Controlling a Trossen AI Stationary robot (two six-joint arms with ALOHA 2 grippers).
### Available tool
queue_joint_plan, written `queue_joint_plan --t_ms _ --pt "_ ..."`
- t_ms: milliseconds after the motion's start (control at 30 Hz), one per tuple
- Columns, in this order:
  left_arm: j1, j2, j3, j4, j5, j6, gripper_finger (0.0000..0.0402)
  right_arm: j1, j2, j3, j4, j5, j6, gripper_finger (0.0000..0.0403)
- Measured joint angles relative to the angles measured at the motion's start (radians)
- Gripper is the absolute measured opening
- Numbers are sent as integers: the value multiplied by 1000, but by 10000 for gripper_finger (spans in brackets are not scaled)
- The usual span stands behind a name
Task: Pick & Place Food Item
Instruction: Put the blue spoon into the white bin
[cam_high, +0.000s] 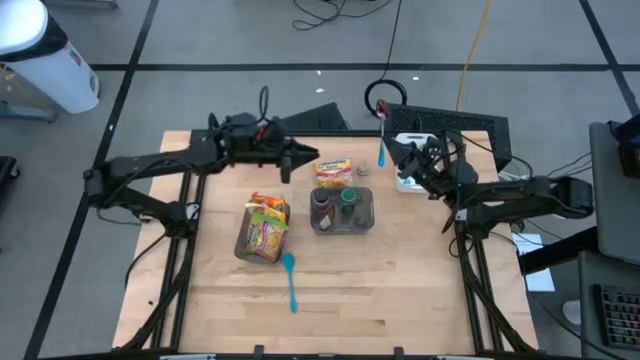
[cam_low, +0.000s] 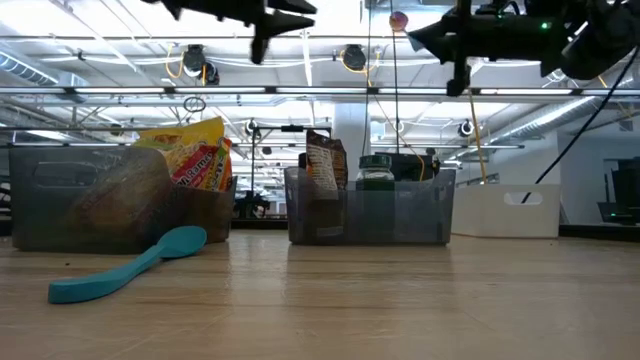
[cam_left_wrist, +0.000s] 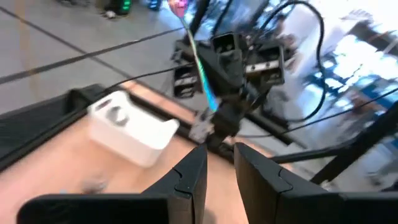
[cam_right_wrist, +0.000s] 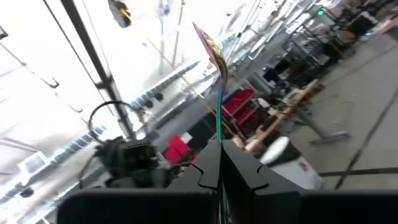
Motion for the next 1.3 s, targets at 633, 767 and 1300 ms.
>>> queue_joint_plan --t_ms 633,767,1300 --pt "16 237 0 448 227 -247 88 34 277 325 41 -158 6 0" --pt "26 235 0 456 238 -254 95 34 320 360 55 -168 26 0" --pt "30 235 0 499 253 -289 229 34 367 393 71 -176 47 0"
